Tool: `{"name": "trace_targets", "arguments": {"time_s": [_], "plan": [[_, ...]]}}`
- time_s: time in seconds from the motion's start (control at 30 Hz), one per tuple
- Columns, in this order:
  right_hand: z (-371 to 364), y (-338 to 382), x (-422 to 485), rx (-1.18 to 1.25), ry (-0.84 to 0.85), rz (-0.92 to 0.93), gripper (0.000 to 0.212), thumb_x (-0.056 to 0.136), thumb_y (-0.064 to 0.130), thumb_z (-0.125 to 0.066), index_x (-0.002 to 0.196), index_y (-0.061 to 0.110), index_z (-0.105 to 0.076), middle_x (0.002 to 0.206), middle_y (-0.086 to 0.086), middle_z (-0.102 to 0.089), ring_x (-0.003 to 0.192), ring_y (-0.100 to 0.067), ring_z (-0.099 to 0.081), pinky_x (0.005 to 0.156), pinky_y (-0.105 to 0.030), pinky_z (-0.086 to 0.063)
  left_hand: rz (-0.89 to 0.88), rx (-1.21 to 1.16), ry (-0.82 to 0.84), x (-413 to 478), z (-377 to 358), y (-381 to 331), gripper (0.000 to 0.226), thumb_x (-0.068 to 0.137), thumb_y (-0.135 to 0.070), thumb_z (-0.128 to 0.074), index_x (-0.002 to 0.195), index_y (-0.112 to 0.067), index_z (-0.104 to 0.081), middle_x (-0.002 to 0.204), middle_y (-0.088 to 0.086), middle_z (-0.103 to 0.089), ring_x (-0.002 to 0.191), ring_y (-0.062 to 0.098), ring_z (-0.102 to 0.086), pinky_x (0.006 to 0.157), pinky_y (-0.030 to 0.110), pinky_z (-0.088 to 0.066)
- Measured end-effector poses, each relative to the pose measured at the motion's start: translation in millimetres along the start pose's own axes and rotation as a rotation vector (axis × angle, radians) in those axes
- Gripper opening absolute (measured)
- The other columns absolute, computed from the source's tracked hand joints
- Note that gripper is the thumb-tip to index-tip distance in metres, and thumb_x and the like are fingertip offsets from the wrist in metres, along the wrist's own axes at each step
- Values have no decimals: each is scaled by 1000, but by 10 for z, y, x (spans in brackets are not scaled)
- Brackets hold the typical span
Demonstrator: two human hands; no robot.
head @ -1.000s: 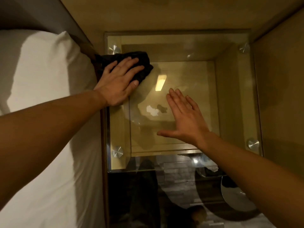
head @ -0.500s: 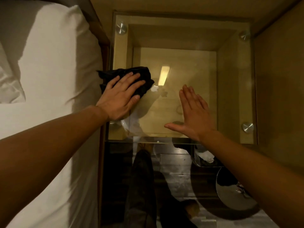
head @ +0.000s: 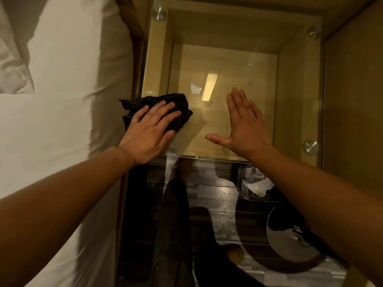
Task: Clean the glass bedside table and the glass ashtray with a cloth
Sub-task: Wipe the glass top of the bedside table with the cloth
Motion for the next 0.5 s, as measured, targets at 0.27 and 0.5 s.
{"name": "trace_targets", "arguments": {"time_s": [0.27, 0.5], "plan": [[11, -3, -4, 17, -10, 13, 125, 77, 98, -31, 164, 10, -12, 174, -9, -7, 160, -22, -2, 126, -44, -9, 77, -55, -93, -335, -131, -340, 53, 105, -42, -40, 156, -28, -40, 166, -1, -37, 158, 18, -24, 127, 43, -10], [-42, -28, 23, 29, -23, 9, 126, 75, 100, -29, 163, 11, -14, 174, -9, -9, 160, -22, -4, 125, -44, -12, 225, -293, -285, -518, -340, -843, 46, 95, -10, -67, 140, -18, -62, 152, 6, -56, 149, 21, -42, 125, 41, -32]]}}
Point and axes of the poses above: each hand's wrist, its own x-axis towards the middle knuckle, its own z-axis out of the back of the hand, y = z × x, the point moved 1 cm from there along x, towards the middle knuckle
